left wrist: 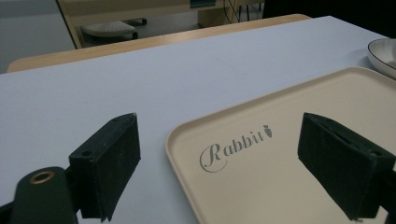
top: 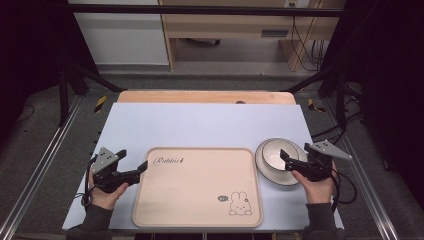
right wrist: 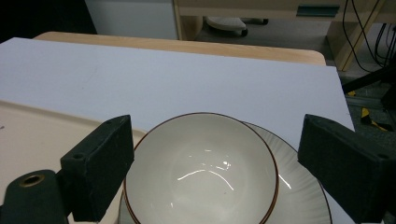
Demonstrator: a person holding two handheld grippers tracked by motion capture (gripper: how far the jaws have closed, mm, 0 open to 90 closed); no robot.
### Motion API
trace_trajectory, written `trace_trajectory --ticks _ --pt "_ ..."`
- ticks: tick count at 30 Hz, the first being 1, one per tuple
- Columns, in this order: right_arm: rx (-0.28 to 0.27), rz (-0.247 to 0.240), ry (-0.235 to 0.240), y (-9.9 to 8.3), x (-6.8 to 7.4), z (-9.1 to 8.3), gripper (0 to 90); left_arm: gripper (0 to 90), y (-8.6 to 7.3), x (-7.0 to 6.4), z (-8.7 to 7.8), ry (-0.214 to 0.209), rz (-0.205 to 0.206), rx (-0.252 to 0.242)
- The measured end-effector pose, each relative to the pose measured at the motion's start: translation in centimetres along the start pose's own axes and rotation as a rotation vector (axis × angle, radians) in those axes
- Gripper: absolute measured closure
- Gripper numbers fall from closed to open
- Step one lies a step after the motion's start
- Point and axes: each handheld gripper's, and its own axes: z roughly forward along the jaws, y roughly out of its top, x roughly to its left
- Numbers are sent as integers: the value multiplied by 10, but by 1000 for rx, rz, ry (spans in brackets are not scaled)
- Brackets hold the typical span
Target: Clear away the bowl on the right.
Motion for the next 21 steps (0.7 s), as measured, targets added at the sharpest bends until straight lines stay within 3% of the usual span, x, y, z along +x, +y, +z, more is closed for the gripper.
trace_trajectory --ticks 15,21 --pt "59 4 -40 -3 -13 14 151 129 -1 0 2 2 1 4" --pt "70 28 -50 -1 -18 22 190 130 -1 0 1 3 0 2"
